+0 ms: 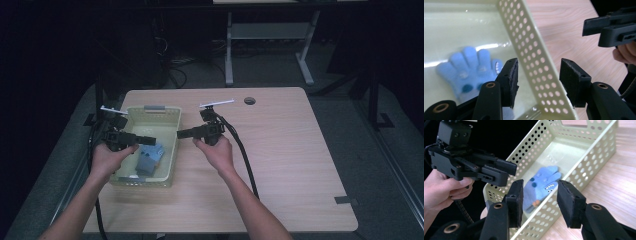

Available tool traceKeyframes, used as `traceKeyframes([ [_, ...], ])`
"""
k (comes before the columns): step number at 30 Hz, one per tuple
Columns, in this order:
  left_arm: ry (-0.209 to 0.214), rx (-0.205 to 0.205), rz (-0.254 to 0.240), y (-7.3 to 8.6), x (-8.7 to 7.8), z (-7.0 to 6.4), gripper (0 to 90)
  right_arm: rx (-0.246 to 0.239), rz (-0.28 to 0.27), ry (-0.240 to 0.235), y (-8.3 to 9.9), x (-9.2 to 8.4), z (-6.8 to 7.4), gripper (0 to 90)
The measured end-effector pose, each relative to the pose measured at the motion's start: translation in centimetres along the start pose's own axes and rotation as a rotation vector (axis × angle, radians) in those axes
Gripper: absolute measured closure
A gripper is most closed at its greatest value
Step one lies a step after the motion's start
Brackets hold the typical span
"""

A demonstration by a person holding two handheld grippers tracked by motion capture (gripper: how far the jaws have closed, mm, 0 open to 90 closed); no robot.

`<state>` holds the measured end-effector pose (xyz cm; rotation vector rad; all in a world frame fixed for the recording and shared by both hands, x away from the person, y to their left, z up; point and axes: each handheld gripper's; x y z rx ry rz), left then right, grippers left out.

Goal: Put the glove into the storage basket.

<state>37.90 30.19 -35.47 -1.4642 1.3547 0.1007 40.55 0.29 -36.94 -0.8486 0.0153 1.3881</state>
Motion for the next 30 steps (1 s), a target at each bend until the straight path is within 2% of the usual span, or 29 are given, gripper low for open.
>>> traceKeyframes([
  [2,0.003,0.004,-0.003,0.0,0.0,-0.1,48.3,0.008,-0.002,0.001,0.0,-0.4,-0.2,54.7],
  [7,0.029,0.029,-0.019,-0.6,0.5,-1.3,43.9,0.009,-0.020,-0.002,-0.1,-1.7,-0.9,52.0],
  [20,0.034,0.060,-0.070,-1.5,1.4,-3.5,37.7,0.035,-0.057,-0.015,0.4,-5.0,-3.0,47.0],
  [24,0.038,0.076,-0.068,-1.7,1.8,-4.2,37.0,0.039,-0.071,-0.017,0.8,-6.1,-3.3,46.3],
  [30,0.048,0.078,-0.071,-1.7,2.9,-5.1,36.7,0.056,-0.095,-0.006,1.3,-7.7,-4.2,45.1],
])
Point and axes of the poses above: each handheld gripper's, and its own axes: x roughly forward along the jaws, y roughly out of its underside, z roughly to its left, and after that the axes turned 9 degrees about x, right-handed
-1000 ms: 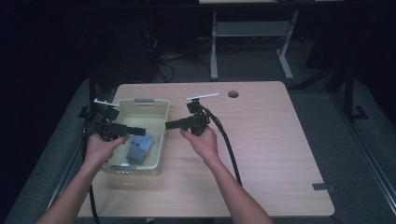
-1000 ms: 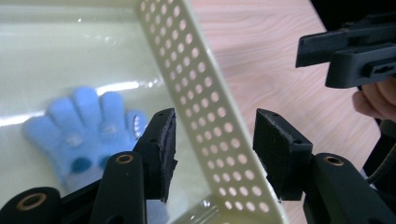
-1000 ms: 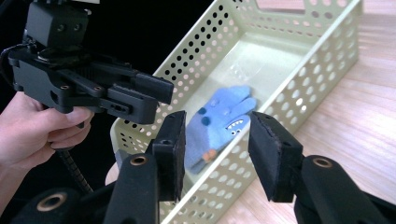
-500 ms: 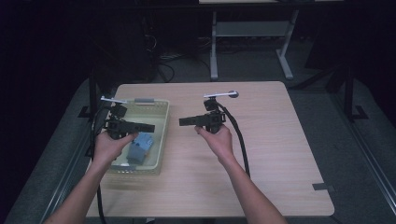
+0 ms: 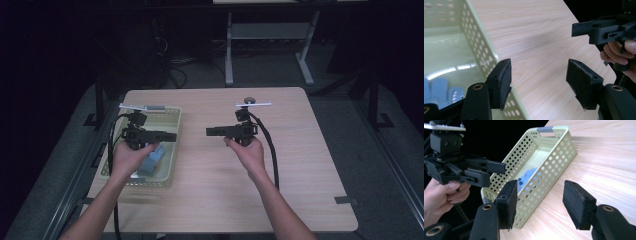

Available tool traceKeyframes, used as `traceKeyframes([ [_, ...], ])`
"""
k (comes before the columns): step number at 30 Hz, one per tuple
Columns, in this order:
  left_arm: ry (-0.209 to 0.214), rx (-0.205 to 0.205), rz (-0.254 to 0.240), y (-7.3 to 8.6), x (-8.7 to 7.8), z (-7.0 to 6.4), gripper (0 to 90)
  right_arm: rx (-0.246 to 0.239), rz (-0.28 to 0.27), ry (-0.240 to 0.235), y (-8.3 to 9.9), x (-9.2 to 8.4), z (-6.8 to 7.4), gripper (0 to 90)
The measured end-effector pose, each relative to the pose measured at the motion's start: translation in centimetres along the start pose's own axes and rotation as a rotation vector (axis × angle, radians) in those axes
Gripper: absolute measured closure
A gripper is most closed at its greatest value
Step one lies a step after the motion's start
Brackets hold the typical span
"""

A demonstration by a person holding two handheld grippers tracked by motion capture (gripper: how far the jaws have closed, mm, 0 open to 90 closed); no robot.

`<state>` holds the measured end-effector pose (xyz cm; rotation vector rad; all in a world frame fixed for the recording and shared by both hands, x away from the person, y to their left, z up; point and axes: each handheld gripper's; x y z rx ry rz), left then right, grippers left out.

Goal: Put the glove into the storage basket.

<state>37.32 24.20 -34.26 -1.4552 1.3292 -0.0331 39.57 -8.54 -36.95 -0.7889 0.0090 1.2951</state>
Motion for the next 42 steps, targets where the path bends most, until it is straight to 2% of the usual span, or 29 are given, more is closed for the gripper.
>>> traceKeyframes([
  [8,0.026,0.009,-0.002,-0.2,1.5,-1.0,35.8,0.027,-0.031,0.011,0.4,-1.9,-1.0,43.9],
  [18,0.057,0.018,-0.010,-0.7,3.0,-2.3,33.5,0.027,-0.042,0.030,0.6,-3.4,-1.5,41.9],
  [22,0.051,0.039,-0.002,-1.0,3.7,-3.1,33.5,0.035,-0.055,0.032,0.8,-4.4,-1.9,41.7],
  [27,0.059,0.042,-0.003,-1.1,4.3,-3.5,33.5,0.045,-0.075,0.034,1.1,-5.3,-2.3,41.2],
  [32,0.052,0.062,-0.002,-1.1,5.2,-4.1,33.4,0.059,-0.090,0.048,1.5,-6.5,-3.1,40.1],
  [42,0.079,0.088,0.007,-1.1,6.8,-5.8,32.8,0.084,-0.114,0.053,2.5,-8.3,-4.3,39.3],
])
Point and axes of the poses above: each handheld gripper's, and its own axes: x roughly forward along the jaws, y roughly out of its underside, z roughly to its left, and after that the axes turned 9 degrees about x, right-handed
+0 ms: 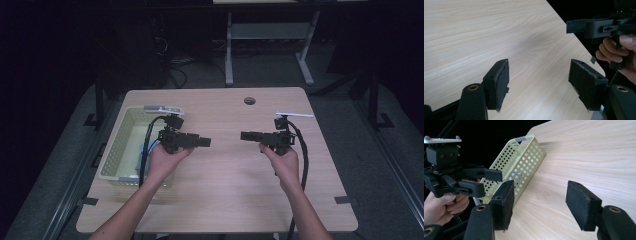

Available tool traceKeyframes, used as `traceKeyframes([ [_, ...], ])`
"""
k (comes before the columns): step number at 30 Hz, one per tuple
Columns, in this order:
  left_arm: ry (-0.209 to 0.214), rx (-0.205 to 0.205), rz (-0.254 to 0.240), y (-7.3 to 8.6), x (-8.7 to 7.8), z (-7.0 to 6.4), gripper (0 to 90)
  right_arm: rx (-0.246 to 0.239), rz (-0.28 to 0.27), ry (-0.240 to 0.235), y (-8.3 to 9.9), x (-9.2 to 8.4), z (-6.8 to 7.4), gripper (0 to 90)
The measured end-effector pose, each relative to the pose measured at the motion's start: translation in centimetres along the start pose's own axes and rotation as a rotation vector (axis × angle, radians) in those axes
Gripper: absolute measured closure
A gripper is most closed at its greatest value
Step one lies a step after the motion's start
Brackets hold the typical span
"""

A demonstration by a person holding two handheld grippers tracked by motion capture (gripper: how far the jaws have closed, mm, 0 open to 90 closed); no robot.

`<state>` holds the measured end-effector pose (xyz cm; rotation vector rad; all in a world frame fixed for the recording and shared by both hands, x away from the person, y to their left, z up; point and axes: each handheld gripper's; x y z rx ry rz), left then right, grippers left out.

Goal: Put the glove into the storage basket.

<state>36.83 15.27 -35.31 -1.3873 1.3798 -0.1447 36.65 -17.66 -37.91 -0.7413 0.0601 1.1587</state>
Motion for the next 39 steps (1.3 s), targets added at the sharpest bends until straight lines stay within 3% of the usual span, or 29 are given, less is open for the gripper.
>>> traceKeyframes([
  [29,0.045,0.023,0.007,0.8,3.4,-2.1,29.4,0.033,-0.035,0.038,1.2,-3.1,-2.6,37.5],
  [39,0.063,0.025,0.008,1.6,5.0,-2.7,27.6,0.076,-0.053,0.069,1.9,-4.7,-4.9,36.3],
])
Point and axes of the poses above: each handheld gripper's, and its own axes: x roughly forward along the jaws, y roughly out of its underside, z roughly to its left, and after that the axes turned 9 degrees about x, right-handed
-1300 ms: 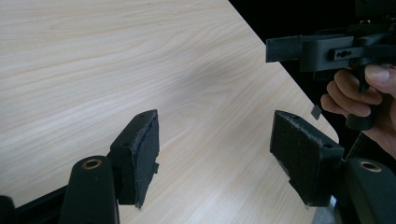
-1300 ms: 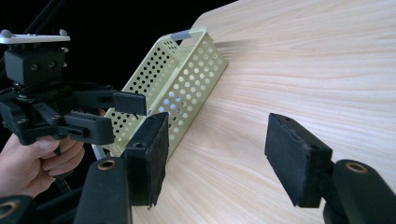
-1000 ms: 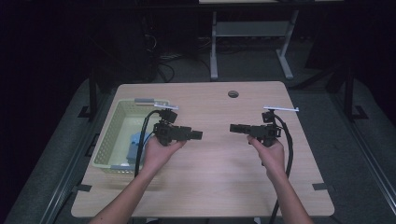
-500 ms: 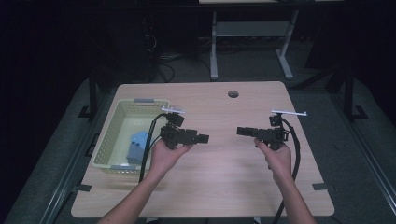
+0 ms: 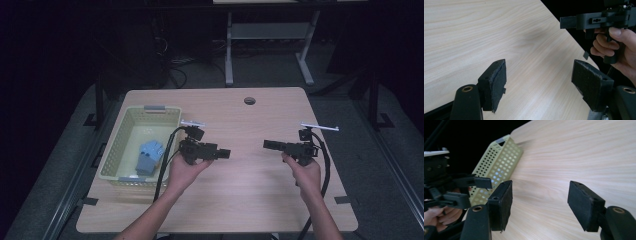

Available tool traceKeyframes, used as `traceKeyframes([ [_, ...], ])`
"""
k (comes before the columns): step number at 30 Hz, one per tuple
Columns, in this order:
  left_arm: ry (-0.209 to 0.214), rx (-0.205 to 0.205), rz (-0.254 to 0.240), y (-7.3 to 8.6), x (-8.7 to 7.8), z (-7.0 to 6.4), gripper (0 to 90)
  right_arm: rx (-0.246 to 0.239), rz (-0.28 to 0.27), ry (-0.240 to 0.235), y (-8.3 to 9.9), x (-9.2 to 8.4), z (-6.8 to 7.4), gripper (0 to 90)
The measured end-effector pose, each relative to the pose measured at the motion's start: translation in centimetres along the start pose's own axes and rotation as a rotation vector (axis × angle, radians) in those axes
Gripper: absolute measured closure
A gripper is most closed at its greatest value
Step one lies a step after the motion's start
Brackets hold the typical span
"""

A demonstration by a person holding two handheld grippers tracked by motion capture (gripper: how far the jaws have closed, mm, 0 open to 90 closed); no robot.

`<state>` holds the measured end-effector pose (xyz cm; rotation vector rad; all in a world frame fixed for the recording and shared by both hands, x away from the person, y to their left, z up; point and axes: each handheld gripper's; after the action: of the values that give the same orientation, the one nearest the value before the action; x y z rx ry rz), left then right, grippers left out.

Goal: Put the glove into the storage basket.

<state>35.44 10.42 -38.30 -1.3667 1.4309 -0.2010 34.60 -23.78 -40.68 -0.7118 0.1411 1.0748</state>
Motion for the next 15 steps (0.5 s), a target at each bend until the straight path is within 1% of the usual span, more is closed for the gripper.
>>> traceKeyframes([
  [2,0.003,0.002,0.002,0.1,0.2,0.0,27.5,0.009,-0.005,0.010,0.2,-0.2,-0.7,36.2],
  [3,0.005,0.002,0.009,0.3,0.6,0.0,27.3,0.017,-0.003,0.010,0.3,-0.3,-1.0,36.0],
  [4,0.005,0.002,0.009,0.3,0.6,0.0,27.1,0.017,-0.003,0.010,0.3,-0.3,-1.0,36.0],
  [5,0.005,-0.005,0.012,0.5,0.9,0.0,26.9,0.028,-0.006,0.016,0.6,-0.5,-1.6,35.8],
  [7,-0.001,-0.004,0.013,0.7,1.2,0.0,26.6,0.039,-0.004,0.021,0.8,-0.7,-2.2,35.8],
  [8,-0.006,0.000,0.016,0.8,1.3,0.0,26.6,0.041,-0.010,0.024,0.9,-0.9,-2.5,35.7],
  [9,-0.006,0.000,0.016,0.8,1.3,0.0,26.5,0.041,-0.010,0.024,0.9,-0.9,-2.5,35.7],
  [10,-0.014,0.009,0.018,1.0,1.5,-0.1,26.3,0.049,-0.012,0.028,1.2,-1.1,-3.0,35.6],
  [11,-0.013,0.010,0.014,1.2,1.6,-0.1,26.3,0.061,-0.014,0.028,1.3,-1.3,-3.2,35.6],
  [12,-0.013,0.010,0.014,1.2,1.6,-0.1,26.3,0.061,-0.014,0.028,1.3,-1.3,-3.2,35.6],
  [13,-0.011,0.012,0.014,1.5,1.8,-0.3,26.2,0.061,-0.025,0.034,1.6,-1.6,-3.8,35.8],
  [15,-0.010,0.015,0.016,1.9,2.0,-0.4,26.2,0.068,-0.023,0.039,1.8,-1.8,-4.2,35.8],
])
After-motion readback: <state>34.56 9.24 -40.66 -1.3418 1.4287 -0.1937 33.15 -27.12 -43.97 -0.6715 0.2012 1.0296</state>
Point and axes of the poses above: each handheld gripper's, and its own axes: x roughly forward along the jaws, y roughly out of its underside, z roughly to its left, and after that the axes turned 9 degrees about x, right-handed
